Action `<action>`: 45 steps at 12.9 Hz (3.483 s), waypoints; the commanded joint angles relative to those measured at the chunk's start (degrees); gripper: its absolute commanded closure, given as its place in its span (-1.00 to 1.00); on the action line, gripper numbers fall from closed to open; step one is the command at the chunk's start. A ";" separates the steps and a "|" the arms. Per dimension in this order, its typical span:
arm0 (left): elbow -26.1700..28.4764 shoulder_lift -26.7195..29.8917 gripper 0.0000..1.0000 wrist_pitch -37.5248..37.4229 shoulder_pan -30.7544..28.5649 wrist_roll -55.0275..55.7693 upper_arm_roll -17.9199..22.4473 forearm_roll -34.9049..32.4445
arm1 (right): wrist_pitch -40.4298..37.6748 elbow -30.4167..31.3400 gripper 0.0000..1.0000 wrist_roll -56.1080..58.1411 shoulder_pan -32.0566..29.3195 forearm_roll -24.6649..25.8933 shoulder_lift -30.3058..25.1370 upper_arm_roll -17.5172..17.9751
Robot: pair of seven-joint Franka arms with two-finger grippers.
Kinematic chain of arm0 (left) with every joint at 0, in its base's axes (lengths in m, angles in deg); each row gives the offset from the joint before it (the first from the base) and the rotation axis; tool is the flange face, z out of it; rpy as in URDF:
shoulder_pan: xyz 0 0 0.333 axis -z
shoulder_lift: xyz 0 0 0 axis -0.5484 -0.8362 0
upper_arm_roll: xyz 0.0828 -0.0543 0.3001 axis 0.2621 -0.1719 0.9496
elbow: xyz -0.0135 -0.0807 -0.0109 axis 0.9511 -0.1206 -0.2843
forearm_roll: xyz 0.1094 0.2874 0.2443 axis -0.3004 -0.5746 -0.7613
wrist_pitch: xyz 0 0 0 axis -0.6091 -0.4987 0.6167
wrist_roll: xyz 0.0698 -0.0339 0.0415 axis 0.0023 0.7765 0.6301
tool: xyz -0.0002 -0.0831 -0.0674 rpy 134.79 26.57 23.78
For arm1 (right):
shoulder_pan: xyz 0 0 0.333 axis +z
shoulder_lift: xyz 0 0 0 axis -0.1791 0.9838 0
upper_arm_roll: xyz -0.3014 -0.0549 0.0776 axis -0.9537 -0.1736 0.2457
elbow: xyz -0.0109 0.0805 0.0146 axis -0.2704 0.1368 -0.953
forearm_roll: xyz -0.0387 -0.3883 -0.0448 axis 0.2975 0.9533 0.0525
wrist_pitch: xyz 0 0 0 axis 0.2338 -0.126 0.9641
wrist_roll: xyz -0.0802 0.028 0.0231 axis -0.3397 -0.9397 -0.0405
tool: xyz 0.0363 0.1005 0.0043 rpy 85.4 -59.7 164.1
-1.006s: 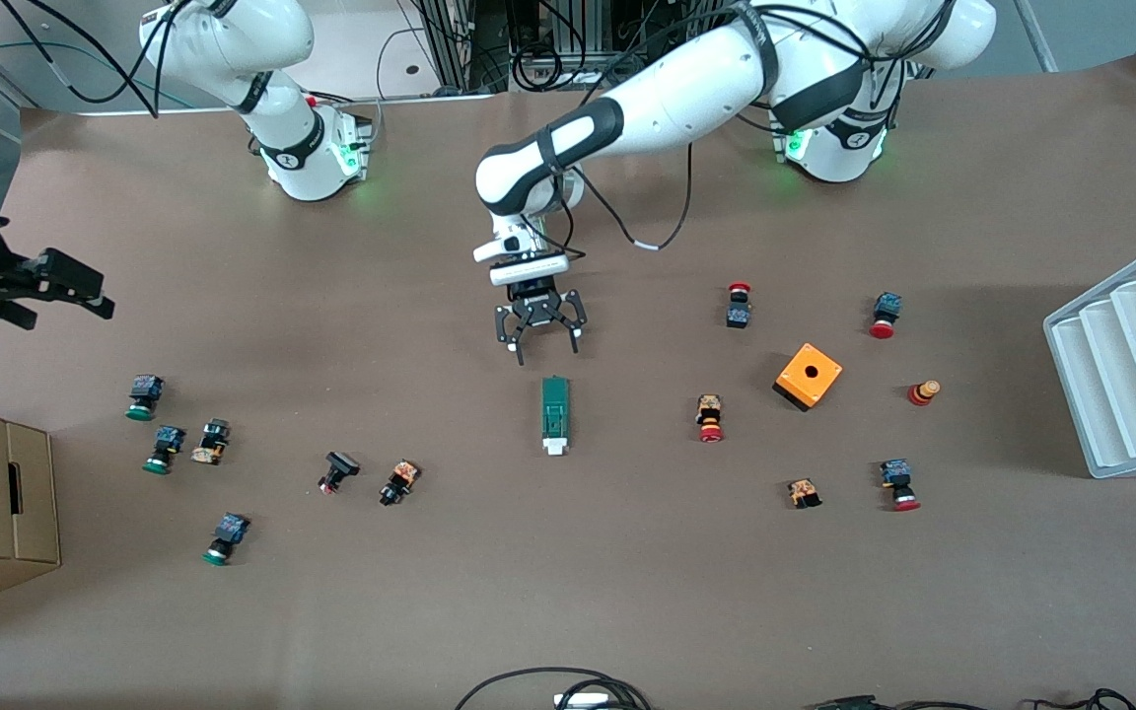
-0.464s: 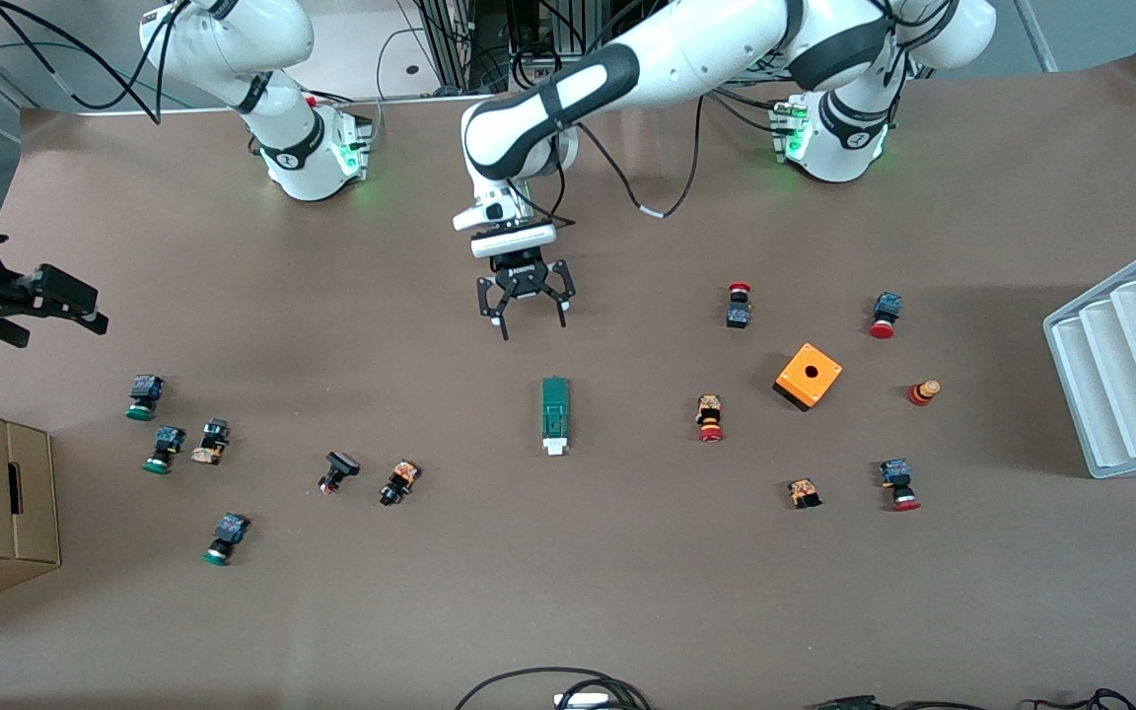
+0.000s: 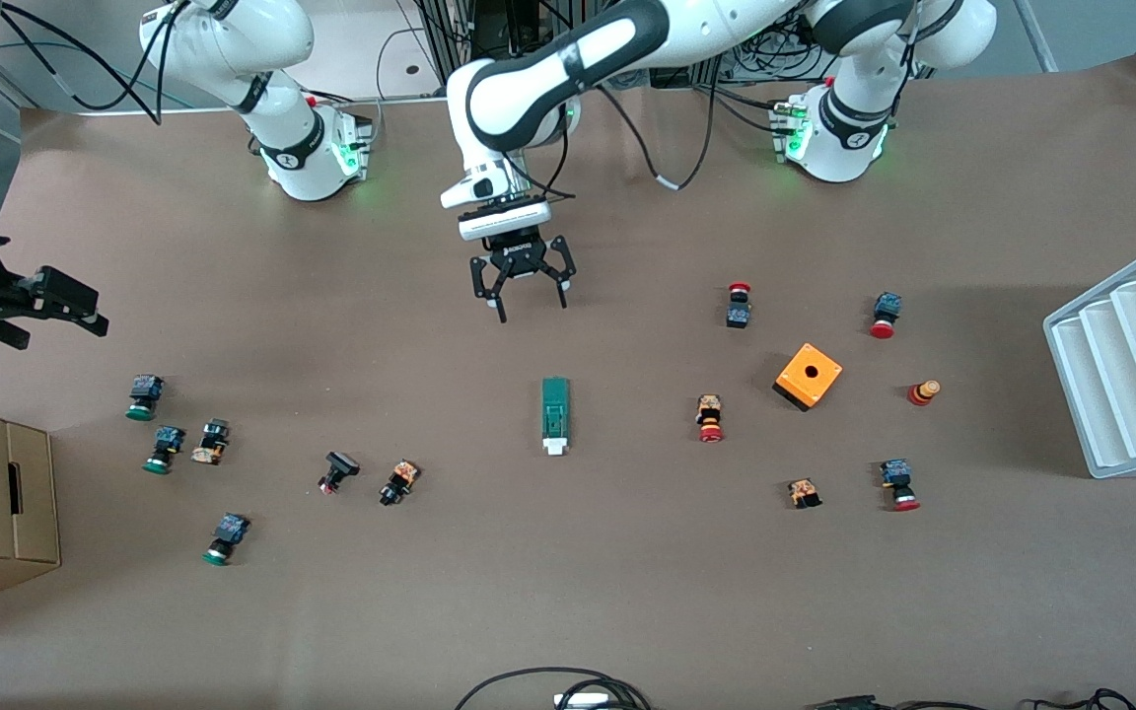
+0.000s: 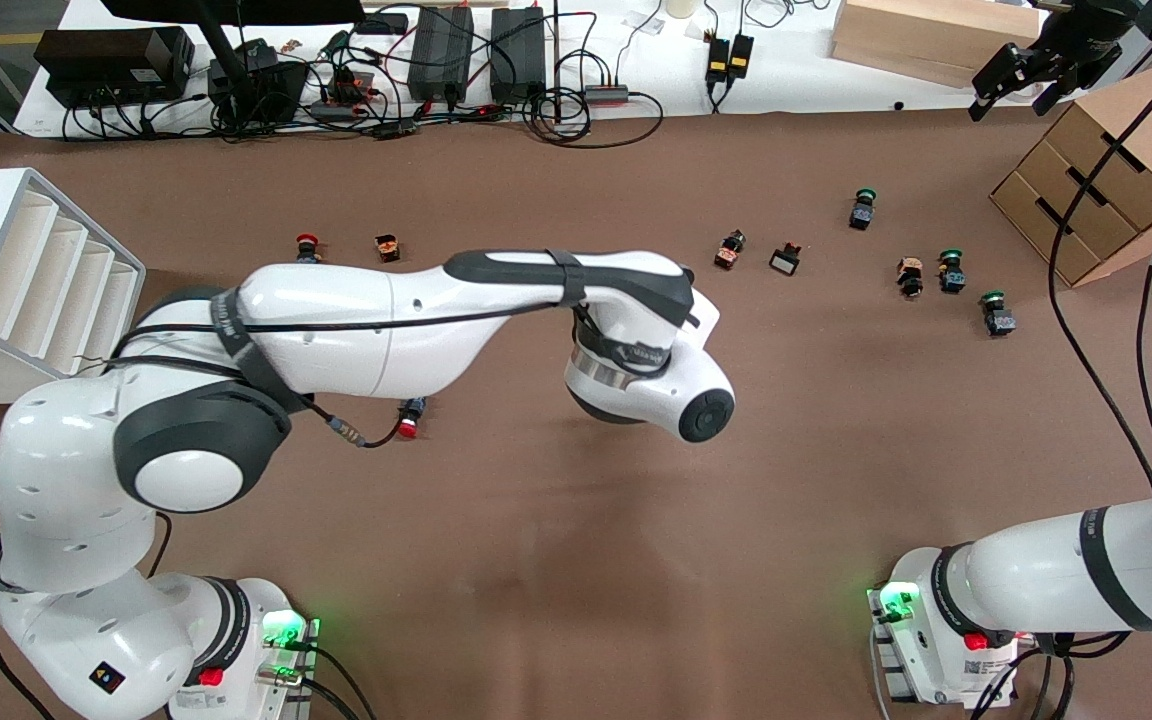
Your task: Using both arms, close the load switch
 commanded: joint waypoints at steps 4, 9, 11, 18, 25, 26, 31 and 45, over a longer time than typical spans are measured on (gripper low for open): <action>-1.10 8.26 -1.00 1.38 -2.98 -18.58 0.51 11.26 | 0.79 0.66 -1.00 0.58 0.13 1.46 -0.47 0.20; -4.19 11.16 -1.00 1.38 -5.35 -31.06 0.69 17.50 | 0.79 0.58 -1.00 0.58 0.22 1.46 -0.47 0.20; -5.33 13.01 -1.00 1.38 -6.84 -37.56 0.69 21.80 | 0.62 0.58 -1.00 0.59 0.22 1.46 -0.47 0.20; -8.06 17.58 -1.00 1.64 -12.90 -52.51 0.69 31.21 | 0.61 0.58 -1.00 0.59 0.22 1.46 -0.47 0.20; -13.41 22.58 -1.00 1.64 -16.42 -77.44 11.74 50.35 | 0.44 0.66 -1.00 0.59 0.22 1.46 -0.73 0.20; -13.50 23.20 -1.00 1.64 -17.30 -80.71 13.24 52.82 | 0.35 0.66 -1.00 0.59 0.22 1.46 -0.73 0.20; -14.12 26.54 -1.00 1.55 -23.10 -89.69 21.68 68.11 | 0.35 0.58 -1.00 0.59 0.22 1.46 -0.82 0.20; -14.21 27.69 -1.00 -10.13 -37.60 -101.31 35.58 80.44 | 0.18 1.02 -1.00 0.76 0.13 1.46 -1.08 0.28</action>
